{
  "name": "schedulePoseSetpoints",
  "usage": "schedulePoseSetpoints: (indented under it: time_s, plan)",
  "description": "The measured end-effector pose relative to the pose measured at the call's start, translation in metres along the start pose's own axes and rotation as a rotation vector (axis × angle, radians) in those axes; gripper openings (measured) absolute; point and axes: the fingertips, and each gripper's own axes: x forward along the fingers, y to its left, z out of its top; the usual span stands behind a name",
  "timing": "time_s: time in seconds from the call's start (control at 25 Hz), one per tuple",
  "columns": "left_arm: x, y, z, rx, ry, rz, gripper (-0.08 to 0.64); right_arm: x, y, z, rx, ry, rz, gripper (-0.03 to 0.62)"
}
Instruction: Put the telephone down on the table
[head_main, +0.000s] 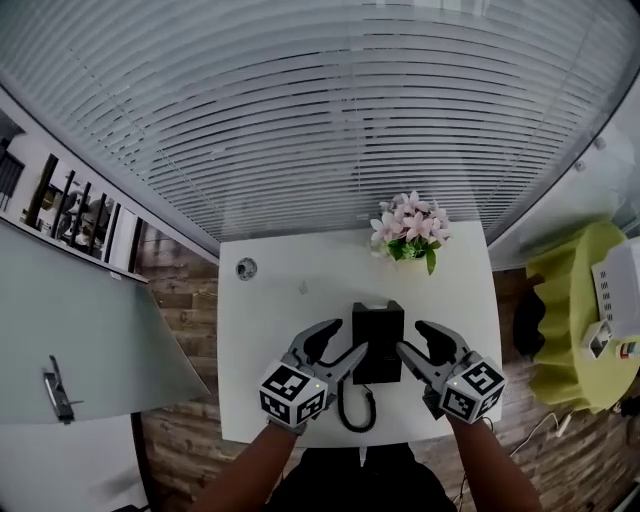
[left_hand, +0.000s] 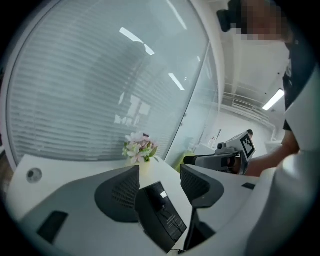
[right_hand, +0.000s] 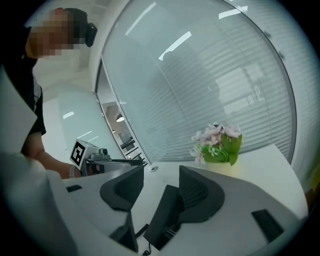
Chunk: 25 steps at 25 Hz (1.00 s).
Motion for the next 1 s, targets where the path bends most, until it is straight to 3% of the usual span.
schedulePoseSetpoints:
  time_s: [0.2, 0.4, 0.52, 1.0]
  plan:
    - [-0.039, -0.049, 0.055, 0.153, -0.107, -0.034, 0.225, -0.024, 0.056, 0.05, -0.12, -0.097, 0.056, 0.209]
    - [-0.069, -0.084, 0.092, 0.203, -0.222, -0.054, 0.083, -0.041, 0.101, 0.088, -0.234, -0.181, 0.088, 0.079]
    - [-0.076, -0.097, 0.103, 0.243, -0.249, -0.049, 0.011, -0.047, 0.117, 0.101, -0.283, -0.214, 0.093, 0.04]
    - [-0.084, -0.112, 0.111, 0.261, -0.268, -0.072, 0.009, -0.049, 0.143, 0.103, -0.333, -0.218, 0.104, 0.023]
